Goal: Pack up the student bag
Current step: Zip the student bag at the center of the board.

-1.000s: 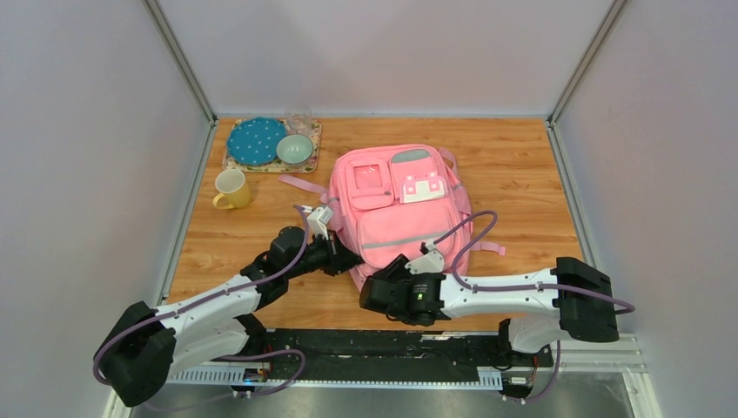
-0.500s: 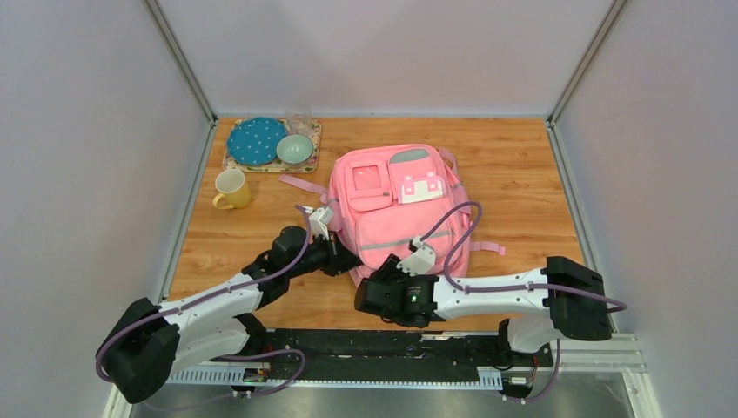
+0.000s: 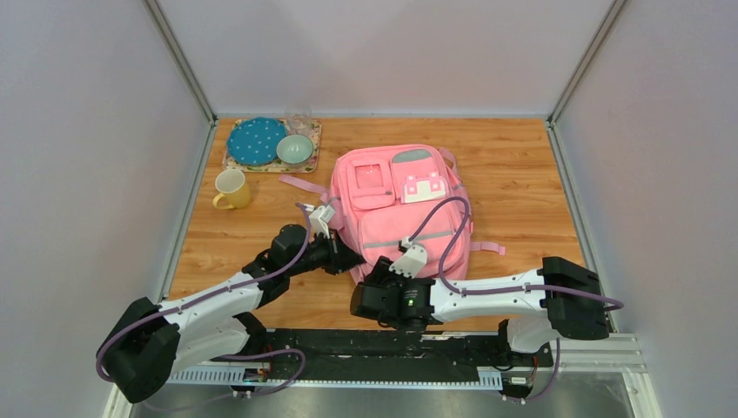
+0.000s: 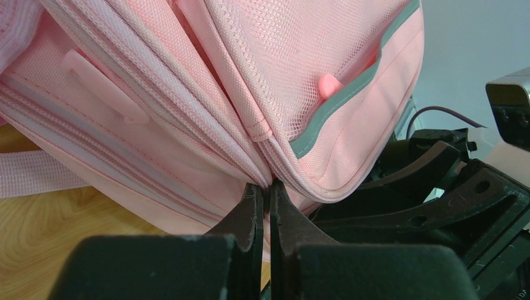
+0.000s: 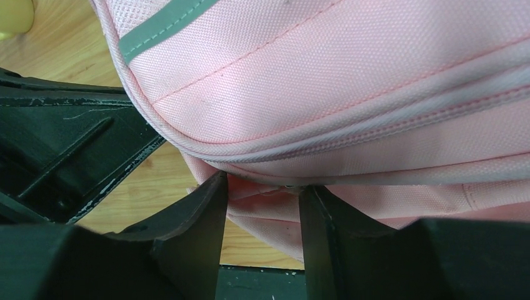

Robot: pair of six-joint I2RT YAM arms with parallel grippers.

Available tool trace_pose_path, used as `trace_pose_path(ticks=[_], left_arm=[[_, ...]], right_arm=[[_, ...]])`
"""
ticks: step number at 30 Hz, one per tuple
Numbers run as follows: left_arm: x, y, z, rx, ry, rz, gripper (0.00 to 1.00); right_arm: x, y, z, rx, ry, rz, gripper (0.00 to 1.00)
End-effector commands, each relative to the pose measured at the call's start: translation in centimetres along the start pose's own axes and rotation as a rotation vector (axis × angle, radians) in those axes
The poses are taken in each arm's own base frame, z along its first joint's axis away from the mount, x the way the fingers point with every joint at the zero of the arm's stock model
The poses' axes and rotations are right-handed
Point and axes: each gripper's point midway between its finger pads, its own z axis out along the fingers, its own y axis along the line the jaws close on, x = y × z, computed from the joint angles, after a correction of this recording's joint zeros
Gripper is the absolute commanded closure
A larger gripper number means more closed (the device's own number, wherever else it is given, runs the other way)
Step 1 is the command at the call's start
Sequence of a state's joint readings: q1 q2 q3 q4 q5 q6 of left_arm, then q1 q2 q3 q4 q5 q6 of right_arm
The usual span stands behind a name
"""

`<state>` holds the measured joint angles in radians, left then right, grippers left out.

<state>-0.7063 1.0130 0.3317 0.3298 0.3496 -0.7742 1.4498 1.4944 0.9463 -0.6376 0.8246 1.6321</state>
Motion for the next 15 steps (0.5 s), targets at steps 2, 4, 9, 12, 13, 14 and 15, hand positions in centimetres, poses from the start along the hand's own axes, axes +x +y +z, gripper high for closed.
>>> trace_pose_path(ticks=[2,4,9,12,13,14,15], left_arm=[[-2.1,-7.0,-0.7,0.266,-0.013,0.065,1.00],[-2.0,-6.9,-0.7,0.267,-0.011,0.059,1.00],[-1.7,-6.9,-1.0,0.274,-0.012,0.046,1.00],[-1.6,-6.9,-1.1,0.275,-0.010,0.043,1.00],[-1.6,-7.0,-1.1,0.280,-0.013,0.044,1.00],[-1.6,-7.0,-1.1,0.280,-0.013,0.044,1.00],[-1.7,-7.0,-1.1,0.280,-0.013,0.044,1.00]], right_arm=[[-1.9,2.7,-0.2,-0.075,-0.086,0.147,0.55],[-2.5,2.0,0.2,-0.046,-0.101,0.193,0.54],[-3.2,1.1,0.6,-0.023,-0.084,0.295,0.46],[-3.1,0.8,1.1,-0.007,-0.053,0.329,0.56],[-3.1,0.7,1.1,-0.003,-0.050,0.335,0.59],[-3.0,0.6,1.1,-0.002,-0.047,0.330,0.63],[-3.0,0.5,1.1,0.002,-0.044,0.326,0.69]])
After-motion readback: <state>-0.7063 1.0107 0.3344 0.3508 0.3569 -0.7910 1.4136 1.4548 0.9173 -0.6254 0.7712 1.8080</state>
